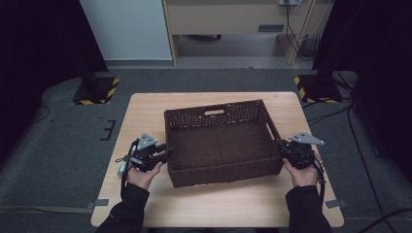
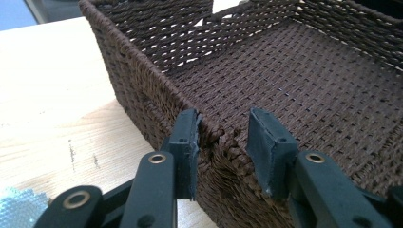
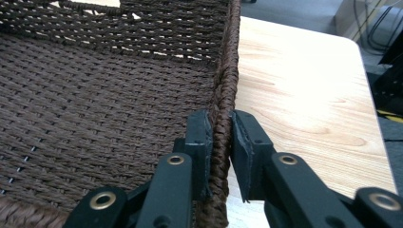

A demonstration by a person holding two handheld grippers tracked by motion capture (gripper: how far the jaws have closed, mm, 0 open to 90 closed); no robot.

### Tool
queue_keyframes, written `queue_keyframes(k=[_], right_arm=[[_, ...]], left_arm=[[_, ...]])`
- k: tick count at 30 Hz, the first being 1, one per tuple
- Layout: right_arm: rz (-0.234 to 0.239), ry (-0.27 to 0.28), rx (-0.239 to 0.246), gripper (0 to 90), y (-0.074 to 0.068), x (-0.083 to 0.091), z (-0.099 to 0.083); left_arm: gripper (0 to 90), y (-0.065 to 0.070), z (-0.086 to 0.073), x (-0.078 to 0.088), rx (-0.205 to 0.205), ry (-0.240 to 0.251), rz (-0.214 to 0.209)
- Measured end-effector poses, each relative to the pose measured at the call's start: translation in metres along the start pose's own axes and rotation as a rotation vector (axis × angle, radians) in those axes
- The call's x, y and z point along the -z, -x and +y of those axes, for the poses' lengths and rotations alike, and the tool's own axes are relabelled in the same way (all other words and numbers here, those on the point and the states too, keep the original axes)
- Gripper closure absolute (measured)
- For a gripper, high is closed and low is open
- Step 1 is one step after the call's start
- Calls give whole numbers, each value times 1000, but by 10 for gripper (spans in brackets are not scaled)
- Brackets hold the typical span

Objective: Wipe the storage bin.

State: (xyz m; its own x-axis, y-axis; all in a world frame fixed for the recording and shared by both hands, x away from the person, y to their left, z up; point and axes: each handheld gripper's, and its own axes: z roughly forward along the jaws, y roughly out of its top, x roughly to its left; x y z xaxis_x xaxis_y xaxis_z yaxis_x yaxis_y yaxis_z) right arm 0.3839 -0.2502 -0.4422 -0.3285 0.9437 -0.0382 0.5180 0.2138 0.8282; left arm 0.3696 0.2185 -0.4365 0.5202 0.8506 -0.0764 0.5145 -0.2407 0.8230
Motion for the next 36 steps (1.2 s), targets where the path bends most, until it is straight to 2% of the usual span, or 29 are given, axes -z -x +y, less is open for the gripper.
queue_keyframes(k=[2, 4, 5, 7, 8, 10, 12, 13, 15, 18, 21, 22, 23, 24, 25, 27, 30, 31, 33, 36], right_arm=[[7, -2, -6, 781, 1, -1, 0], [-11, 8, -5, 798, 2, -5, 1], [-18, 13, -4, 800, 2, -7, 1], [-15, 13, -6, 795, 4, -8, 2], [-11, 15, -7, 783, 4, -8, 2], [-22, 24, -12, 701, 3, -4, 3], [-20, 38, -14, 688, 3, -2, 3], [-14, 60, -26, 661, 4, 7, 4], [-10, 69, -40, 661, 5, 13, 5], [-13, 67, -43, 683, 5, 16, 5], [-19, 19, -38, 775, 6, 9, 2], [-19, 19, -38, 775, 6, 9, 2], [-32, 13, -26, 818, 7, 4, 1], [-22, 11, -23, 821, 8, 4, 2], [-23, 12, -28, 822, 9, 3, 2], [-38, 18, -8, 823, 10, -1, 2], [-43, 18, -10, 819, 11, -4, 4], [-51, 25, -17, 804, 11, -6, 5], [-66, 31, -17, 719, 9, -5, 5], [-48, 44, -33, 633, 7, 2, 5]], left_arm=[[638, -1, 2, 1, -4, 13, 0], [607, -3, 5, 1, 3, 33, 21], [602, -6, 6, -2, 12, 34, 19], [605, -5, 5, -9, 0, 11, 20], [591, -4, 4, -10, -10, 13, 33], [599, -4, 5, -8, -9, 7, 30], [608, -4, 4, -7, 2, 10, 19], [627, -2, 2, -5, 8, 15, 16], [626, -1, 2, -4, 3, 12, 16], [624, 3, 1, -2, 1, 10, 20], [619, 6, 0, 2, -10, 8, 3], [620, 6, 0, 2, -10, 8, 3], [625, 3, 2, 2, -23, 10, -9], [627, 1, 4, 2, -21, 17, -7], [613, -2, 6, 2, -9, 25, 1], [606, -8, 9, 1, 17, 38, 8], [609, -10, 9, -4, 19, 30, 7], [615, -8, 7, -8, 12, 25, 12], [608, -7, 6, -8, 6, 24, 20], [627, -1, 5, -5, -2, 16, 26]])
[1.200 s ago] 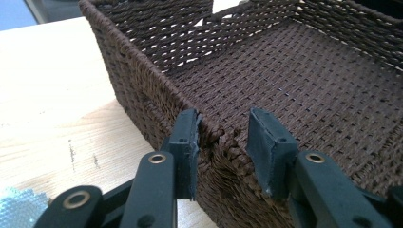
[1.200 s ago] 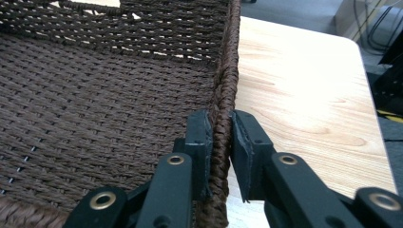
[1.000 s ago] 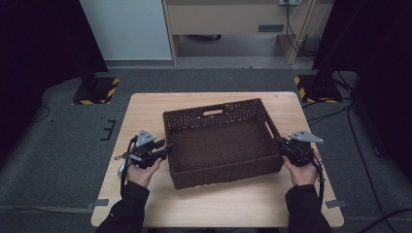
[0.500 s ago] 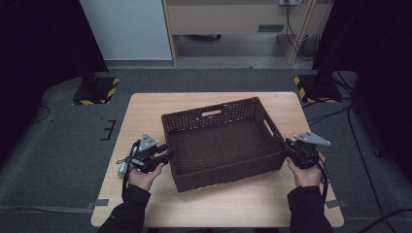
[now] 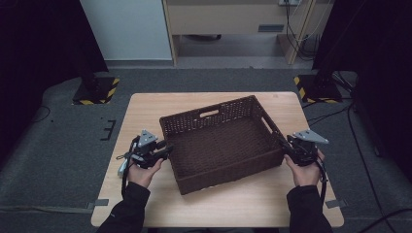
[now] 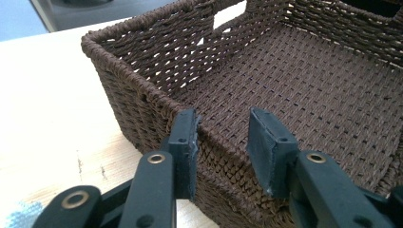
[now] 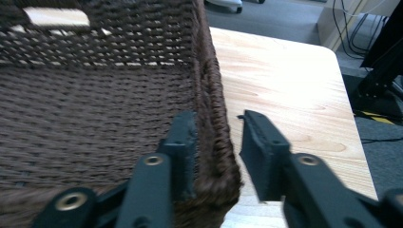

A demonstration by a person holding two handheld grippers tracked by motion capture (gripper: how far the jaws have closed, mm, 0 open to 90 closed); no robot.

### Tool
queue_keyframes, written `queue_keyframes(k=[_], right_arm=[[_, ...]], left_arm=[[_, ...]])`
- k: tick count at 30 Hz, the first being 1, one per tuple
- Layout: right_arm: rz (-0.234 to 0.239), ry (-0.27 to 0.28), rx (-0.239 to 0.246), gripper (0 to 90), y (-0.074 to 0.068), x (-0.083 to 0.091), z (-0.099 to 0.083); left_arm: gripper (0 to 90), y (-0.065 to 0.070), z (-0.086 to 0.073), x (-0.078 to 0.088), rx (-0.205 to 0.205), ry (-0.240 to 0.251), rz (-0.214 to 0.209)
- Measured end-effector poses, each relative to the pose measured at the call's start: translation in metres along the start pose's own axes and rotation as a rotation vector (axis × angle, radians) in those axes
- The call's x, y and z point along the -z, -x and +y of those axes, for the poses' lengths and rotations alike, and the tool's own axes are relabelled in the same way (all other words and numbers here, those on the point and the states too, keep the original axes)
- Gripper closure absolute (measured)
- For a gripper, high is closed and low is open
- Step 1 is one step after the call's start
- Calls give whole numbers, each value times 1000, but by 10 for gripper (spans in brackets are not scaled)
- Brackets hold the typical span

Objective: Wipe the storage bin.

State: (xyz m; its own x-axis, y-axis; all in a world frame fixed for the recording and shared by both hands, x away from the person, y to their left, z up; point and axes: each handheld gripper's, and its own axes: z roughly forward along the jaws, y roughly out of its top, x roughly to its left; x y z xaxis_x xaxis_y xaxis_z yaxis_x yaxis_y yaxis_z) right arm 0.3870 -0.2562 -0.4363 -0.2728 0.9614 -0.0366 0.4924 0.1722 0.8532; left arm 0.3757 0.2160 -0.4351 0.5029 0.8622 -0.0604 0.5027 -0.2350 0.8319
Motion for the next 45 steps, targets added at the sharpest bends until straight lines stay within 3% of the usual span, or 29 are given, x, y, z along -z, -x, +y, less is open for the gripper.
queue_keyframes(k=[3, 6, 10, 14, 22, 27, 28, 29, 37, 39, 45], right_arm=[[31, 26, -24, 583, -4, 11, 3], [55, 23, -15, 559, -12, 17, 3], [60, 7, -27, 514, -21, 14, 2], [34, 4, -32, 495, -23, 10, 2], [32, 17, -64, 506, -18, 0, 1], [39, 29, -63, 498, -15, -4, 2], [55, 38, -70, 427, -15, -3, 2], [60, 35, -71, 414, -15, -3, 2], [55, 25, -69, 349, -29, -1, 0], [48, 26, -81, 355, -30, -5, -1], [35, 48, -70, 373, -26, -13, 0]], left_arm=[[621, 3, -1, 2, -4, -5, -5], [616, 12, -4, 7, -9, -2, -6], [605, 21, -7, 12, -25, -1, -26], [602, 22, -5, 13, -35, -1, -27], [563, -3, 3, 6, 30, 40, 11], [565, -3, 2, 2, 9, 22, 25], [570, -3, 2, 2, 9, 14, 26], [572, -3, 2, 2, 9, 14, 26], [579, 3, 0, 5, -3, 13, 17], [593, 2, 1, 7, -6, 11, 3], [551, -20, 8, 7, 39, 43, 59]])
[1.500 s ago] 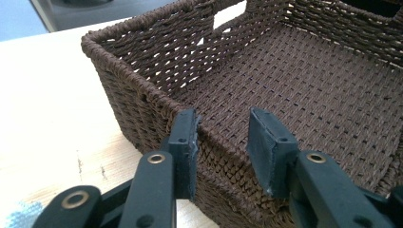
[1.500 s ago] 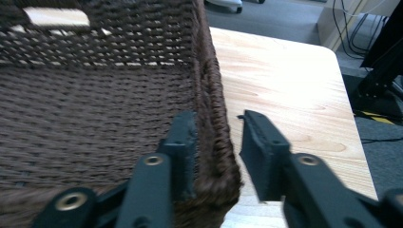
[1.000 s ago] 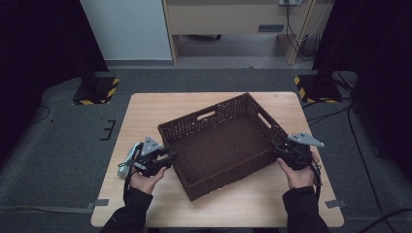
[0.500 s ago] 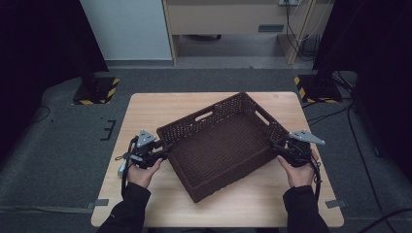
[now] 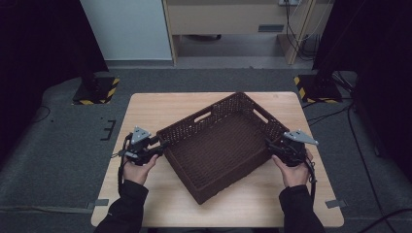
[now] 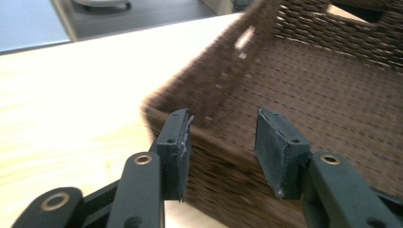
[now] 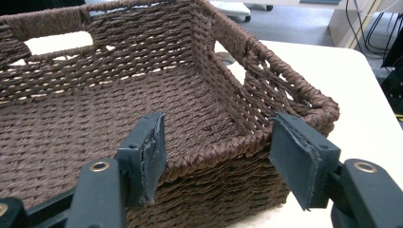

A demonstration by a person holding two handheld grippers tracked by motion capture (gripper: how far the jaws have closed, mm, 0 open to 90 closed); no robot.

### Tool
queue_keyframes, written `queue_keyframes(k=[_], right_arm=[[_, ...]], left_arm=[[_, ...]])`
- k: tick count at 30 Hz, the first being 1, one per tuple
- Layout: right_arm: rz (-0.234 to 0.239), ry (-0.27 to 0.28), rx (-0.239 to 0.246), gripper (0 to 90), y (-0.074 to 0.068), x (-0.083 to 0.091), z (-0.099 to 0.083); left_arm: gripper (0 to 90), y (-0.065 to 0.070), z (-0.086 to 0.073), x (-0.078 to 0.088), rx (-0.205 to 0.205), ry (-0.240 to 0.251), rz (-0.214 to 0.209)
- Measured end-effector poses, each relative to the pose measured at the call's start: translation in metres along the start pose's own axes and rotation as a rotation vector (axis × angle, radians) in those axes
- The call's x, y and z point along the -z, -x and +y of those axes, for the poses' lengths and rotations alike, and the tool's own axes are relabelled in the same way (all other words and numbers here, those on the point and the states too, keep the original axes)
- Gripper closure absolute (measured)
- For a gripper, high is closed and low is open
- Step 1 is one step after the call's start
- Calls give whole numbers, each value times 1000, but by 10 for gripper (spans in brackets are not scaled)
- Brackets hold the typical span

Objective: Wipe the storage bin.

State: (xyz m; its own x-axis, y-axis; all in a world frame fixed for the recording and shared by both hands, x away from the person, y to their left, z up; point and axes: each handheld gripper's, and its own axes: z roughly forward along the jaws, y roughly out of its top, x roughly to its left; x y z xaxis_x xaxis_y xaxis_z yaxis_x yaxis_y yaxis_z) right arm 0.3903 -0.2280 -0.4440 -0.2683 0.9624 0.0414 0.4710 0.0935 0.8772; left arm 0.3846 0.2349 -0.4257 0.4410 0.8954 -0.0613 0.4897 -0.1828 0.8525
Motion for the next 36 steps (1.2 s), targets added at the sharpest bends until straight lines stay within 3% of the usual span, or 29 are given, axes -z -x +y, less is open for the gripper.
queue_keyframes(k=[6, 9, 11, 13, 15, 16, 19, 23, 27, 31, 36], right_arm=[[12, 15, 43, 406, 1, 0, 2], [62, 72, 54, 450, -1, 7, 4], [76, 54, 59, 455, -5, 9, 5], [93, 18, 36, 403, -8, 8, 4], [88, 11, 34, 393, -9, 8, 3], [71, -25, 16, 342, -12, 8, 3], [61, -34, -1, 306, -16, 12, 1], [59, -27, -11, 309, -21, 13, -2], [65, -38, -39, 315, -22, 5, -3], [50, -34, -26, 320, -22, 2, -2], [27, -16, -6, 332, -20, -5, -1]], left_arm=[[537, -13, 2, -9, 12, -2, 1], [539, -15, -2, -12, 5, -5, -7], [546, -16, -2, -12, 15, -9, -19], [555, -15, -2, -12, 12, -8, -18], [584, -14, -2, -11, 4, -10, -17], [588, -13, -2, -10, 0, -9, -16], [581, -10, -3, -10, -5, -13, -7], [581, -7, -4, -8, -8, -11, -3], [572, -11, -1, -8, -5, -14, -26], [520, -19, 0, -9, 7, 7, 24], [552, -23, -5, -16, 30, -8, -27]])
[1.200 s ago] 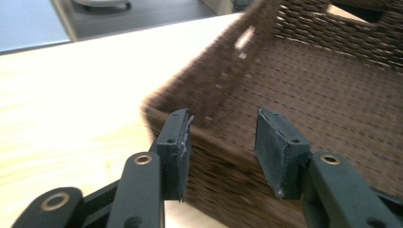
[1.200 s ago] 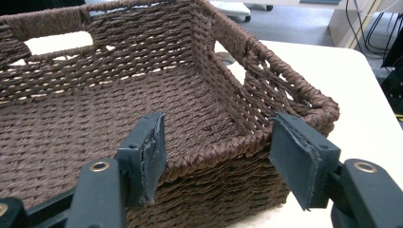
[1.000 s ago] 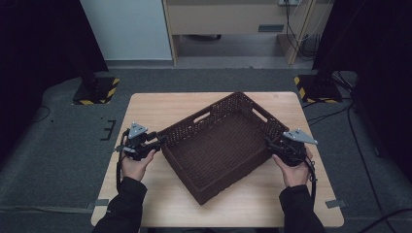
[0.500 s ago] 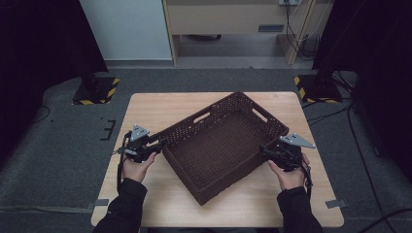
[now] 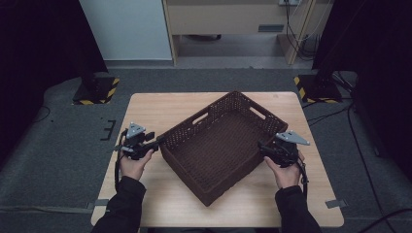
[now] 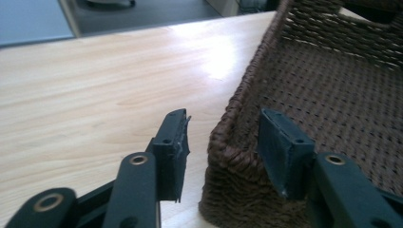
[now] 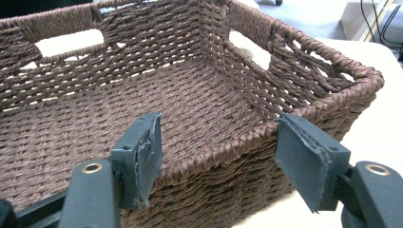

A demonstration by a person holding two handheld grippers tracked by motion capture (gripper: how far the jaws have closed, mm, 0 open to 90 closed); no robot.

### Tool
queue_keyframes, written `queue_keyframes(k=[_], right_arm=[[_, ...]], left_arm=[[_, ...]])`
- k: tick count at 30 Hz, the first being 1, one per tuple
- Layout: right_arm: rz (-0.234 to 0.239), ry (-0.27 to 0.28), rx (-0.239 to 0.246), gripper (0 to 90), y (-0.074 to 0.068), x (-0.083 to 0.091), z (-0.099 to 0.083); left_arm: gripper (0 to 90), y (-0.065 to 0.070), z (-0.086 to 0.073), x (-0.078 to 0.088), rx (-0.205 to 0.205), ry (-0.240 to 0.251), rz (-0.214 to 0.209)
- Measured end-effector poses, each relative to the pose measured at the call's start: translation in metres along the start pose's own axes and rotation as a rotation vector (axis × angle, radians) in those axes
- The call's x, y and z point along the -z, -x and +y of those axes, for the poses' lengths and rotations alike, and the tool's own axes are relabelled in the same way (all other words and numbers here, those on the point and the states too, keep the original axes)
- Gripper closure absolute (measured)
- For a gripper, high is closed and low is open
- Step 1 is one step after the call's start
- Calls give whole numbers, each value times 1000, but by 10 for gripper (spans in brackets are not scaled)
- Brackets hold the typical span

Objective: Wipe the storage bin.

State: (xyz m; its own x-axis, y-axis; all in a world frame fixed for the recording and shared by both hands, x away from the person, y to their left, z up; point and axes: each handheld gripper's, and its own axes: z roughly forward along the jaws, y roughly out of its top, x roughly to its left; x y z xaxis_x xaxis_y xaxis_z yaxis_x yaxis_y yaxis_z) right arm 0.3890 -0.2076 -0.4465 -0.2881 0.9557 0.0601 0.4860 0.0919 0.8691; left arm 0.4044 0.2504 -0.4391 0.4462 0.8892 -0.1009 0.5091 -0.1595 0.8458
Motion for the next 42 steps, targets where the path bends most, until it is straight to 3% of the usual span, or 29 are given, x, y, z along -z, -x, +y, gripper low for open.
queue_keyframes(k=[2, 8, 12, 15, 16, 20, 25, 30, 33, 36, 37, 42], right_arm=[[8, 15, 7, 352, 0, 3, 0], [24, 35, 2, 321, -2, 13, 0], [50, -5, -1, 282, -8, 12, -3], [62, -6, -9, 318, -10, 9, -4], [77, -21, -16, 368, -11, 6, -4], [85, -33, -19, 396, -10, 3, -2], [75, -19, 4, 411, -4, -5, 1], [45, -9, -2, 364, -3, -5, 2], [66, -7, -11, 338, -8, 2, 2], [74, -26, 8, 355, -14, 3, 0], [86, -40, 16, 401, -16, -2, -2], [94, -40, 12, 444, -13, -4, -1]], left_arm=[[602, 3, 0, -1, -5, -2, -22], [604, 10, -5, 5, -10, -7, -20], [603, 18, -12, 16, -13, -8, -45], [604, 19, -11, 19, -23, -13, -56], [609, 18, -10, 17, -30, -13, -55], [619, 16, -8, 11, -37, -21, -50], [742, 21, -10, 5, -50, -47, -99], [745, 29, -14, 11, -49, -54, -87], [744, 35, -19, 16, -33, -49, -101], [737, 41, -22, 20, -43, -48, -98], [732, 42, -21, 21, -53, -44, -98], [699, 35, -16, 18, -39, -28, -98]])
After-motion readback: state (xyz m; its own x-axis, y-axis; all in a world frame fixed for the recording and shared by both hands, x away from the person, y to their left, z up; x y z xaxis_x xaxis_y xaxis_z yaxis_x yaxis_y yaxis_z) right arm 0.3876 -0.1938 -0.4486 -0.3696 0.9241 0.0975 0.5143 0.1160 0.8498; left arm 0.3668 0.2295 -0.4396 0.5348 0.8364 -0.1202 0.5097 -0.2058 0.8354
